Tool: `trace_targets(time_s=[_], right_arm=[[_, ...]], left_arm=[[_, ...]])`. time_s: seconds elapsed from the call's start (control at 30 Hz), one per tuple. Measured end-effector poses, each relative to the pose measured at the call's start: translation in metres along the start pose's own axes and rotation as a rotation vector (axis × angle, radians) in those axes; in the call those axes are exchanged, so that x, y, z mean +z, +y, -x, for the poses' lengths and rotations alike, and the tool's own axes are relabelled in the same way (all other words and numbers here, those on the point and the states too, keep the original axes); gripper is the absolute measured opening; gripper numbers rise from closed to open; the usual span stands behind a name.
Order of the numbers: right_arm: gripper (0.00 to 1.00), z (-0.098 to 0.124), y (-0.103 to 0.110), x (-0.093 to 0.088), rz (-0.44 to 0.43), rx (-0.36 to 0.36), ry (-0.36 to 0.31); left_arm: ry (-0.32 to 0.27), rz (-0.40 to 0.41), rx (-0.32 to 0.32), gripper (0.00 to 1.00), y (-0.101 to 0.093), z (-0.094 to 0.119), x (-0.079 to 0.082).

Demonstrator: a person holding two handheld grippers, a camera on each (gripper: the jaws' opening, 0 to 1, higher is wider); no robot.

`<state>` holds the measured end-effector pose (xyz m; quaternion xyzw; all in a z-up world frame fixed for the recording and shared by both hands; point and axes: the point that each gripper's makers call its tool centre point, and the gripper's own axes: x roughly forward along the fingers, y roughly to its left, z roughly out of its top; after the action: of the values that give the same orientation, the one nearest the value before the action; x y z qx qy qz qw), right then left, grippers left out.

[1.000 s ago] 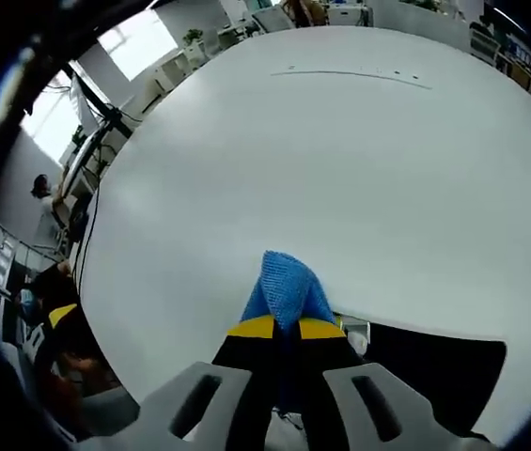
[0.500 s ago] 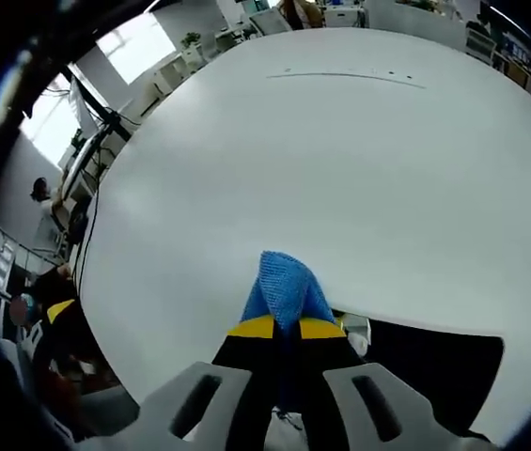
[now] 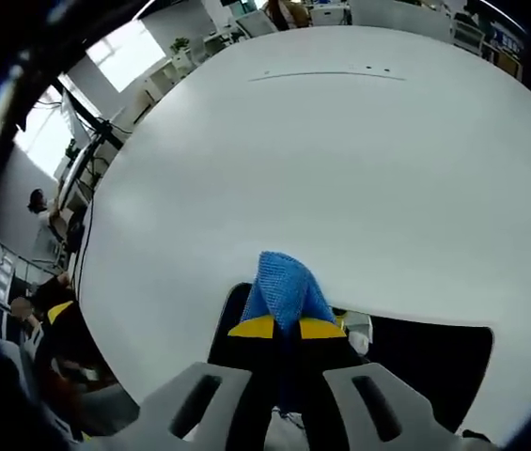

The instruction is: Wipe the mirror surface with the cleaning cloth until all visible marks leave the cleaned area.

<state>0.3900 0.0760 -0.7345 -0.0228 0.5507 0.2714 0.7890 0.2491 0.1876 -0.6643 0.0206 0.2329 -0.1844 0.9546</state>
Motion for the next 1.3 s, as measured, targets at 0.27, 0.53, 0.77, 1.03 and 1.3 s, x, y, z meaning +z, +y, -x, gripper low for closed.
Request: trace_targets(time_s=[0.27,0.53,0.77,1.03,1.3], right_arm=[[0.01,0.004,-0.008,-0.003,-0.007,-0.016,0.0],[0.01,0.011,-0.015,-0.007,-0.014,-0.032,-0.001],[0.01,0.016,-0.019,-0.011,-0.014,-0.05,0.003],[0.01,0.015,-0.023,-0.011,-0.023,-0.053,-0.002],[0.02,0.015,-0.021,-0.011,-0.012,-0.054,-0.005]], left_arm=[[0.006,0.003,-0.01,0.98,-0.002,-0.001,-0.001],[-0.014,-0.002,-0.007,0.99,-0.001,0.0,0.002],[0.0,-0.002,-0.009,0.99,-0.002,0.0,0.001],[-0.002,-0.016,-0.017,0.98,-0.002,-0.001,0.0],[0.002,-0.012,-0.013,0.99,-0.002,0.0,-0.001]])
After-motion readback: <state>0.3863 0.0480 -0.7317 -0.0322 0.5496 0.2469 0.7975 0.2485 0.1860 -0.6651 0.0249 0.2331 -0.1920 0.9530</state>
